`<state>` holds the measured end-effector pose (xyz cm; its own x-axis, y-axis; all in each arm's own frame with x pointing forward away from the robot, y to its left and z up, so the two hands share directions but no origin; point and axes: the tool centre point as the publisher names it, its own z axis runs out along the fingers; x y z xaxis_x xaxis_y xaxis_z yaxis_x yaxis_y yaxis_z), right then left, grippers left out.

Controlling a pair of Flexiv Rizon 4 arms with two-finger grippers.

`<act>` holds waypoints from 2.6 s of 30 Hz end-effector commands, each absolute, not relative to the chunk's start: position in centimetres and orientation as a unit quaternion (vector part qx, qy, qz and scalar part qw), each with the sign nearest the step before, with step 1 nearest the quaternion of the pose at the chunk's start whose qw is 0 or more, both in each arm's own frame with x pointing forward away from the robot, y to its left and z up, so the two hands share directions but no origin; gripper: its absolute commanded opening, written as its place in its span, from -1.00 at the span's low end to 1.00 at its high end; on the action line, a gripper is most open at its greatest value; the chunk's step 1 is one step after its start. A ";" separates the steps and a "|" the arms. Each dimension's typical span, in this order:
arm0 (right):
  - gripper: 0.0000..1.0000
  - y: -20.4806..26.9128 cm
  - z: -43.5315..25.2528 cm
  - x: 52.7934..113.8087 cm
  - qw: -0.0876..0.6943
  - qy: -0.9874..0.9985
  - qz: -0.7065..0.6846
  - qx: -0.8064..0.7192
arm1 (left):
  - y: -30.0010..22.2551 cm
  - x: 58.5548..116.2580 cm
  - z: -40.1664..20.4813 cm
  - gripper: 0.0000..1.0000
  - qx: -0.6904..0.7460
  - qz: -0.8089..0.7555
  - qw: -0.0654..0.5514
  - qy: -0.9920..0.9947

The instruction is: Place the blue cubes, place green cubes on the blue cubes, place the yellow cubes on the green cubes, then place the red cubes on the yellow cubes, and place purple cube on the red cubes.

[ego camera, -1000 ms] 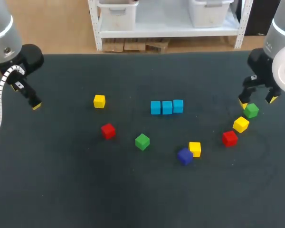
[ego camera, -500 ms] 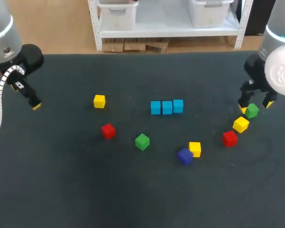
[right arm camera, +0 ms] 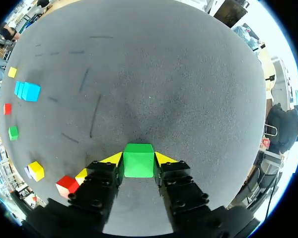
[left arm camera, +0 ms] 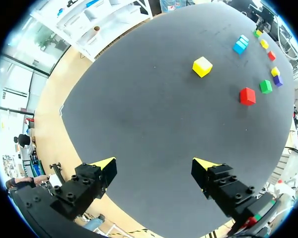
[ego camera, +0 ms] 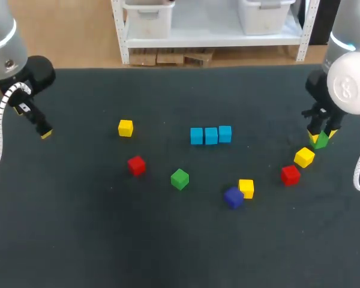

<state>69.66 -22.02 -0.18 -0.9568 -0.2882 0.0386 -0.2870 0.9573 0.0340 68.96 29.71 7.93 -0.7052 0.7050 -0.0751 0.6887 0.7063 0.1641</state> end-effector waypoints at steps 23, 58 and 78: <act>-1.00 -19.4 5.3 71.0 0.002 -0.945 -0.003 0.328 | 29.7 69.0 7.9 1.00 0.378 0.062 0.065 0.921; 1.00 -19.4 5.5 70.8 0.018 -0.946 -0.021 0.324 | 29.7 69.0 7.9 1.00 0.378 0.062 0.065 0.921; 1.00 -15.6 6.0 70.1 0.034 -0.870 -0.023 0.491 | 29.7 69.0 7.9 1.00 0.378 0.062 0.065 0.921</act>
